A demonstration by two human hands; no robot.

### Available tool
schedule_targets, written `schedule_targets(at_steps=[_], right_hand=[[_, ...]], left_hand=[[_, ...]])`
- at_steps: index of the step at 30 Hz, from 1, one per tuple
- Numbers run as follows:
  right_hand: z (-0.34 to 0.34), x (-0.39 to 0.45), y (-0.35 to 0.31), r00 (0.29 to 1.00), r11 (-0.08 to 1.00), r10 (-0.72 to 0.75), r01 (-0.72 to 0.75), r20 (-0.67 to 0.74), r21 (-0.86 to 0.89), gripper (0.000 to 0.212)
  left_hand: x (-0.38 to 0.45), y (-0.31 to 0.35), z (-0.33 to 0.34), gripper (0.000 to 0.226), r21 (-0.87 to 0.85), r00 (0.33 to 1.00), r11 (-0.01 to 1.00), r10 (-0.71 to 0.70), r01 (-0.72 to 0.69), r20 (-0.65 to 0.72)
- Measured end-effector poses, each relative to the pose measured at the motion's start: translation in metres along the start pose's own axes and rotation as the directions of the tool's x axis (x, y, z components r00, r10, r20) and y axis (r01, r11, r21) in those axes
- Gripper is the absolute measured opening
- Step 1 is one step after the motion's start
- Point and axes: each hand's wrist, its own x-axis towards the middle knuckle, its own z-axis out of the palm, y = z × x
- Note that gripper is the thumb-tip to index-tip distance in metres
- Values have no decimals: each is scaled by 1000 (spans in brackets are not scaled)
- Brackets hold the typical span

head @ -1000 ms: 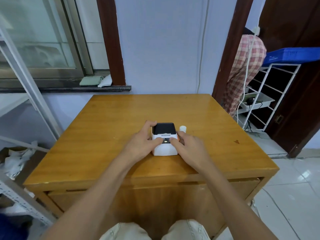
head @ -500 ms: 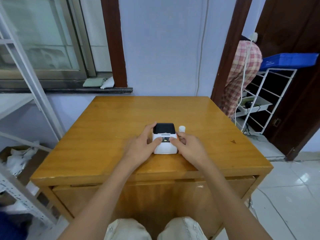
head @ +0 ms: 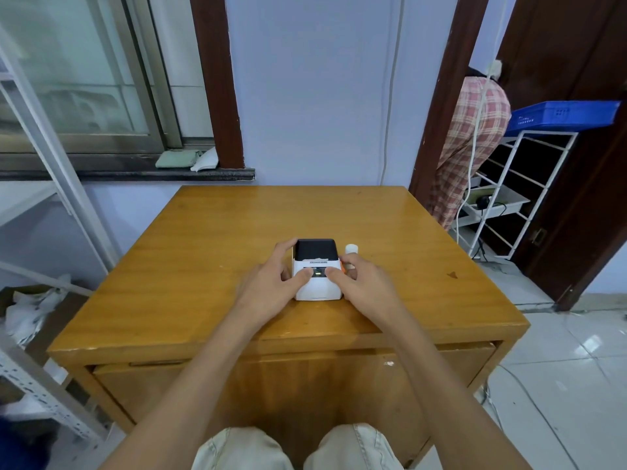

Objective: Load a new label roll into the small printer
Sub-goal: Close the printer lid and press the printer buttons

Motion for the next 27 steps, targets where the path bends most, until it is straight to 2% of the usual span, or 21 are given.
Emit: schedule_targets(at_steps=[3, 10, 20, 24, 27], right_hand=[[-3, 2, -2, 998, 1000, 16, -15, 62, -24, 47], [-10, 7, -7, 985, 998, 52, -56, 167, 21, 45], [-3, 1, -5, 997, 999, 39, -38, 63, -10, 55], [1, -2, -3, 999, 997, 44, -43, -12, 57, 45], [3, -5, -2, 998, 1000, 5, -3, -67, 21, 38]], left_hand=[[0, 1, 1, 64, 32, 1000, 999, 5, -5, 6], [-1, 3, 0, 62, 91, 1000, 996, 19, -19, 2], [-3, 4, -1, 62, 63, 1000, 998, 11, -12, 15], [-4, 5, -3, 61, 63, 1000, 998, 12, -13, 12], [-5, 6, -3, 60, 46, 1000, 999, 6, -6, 4]])
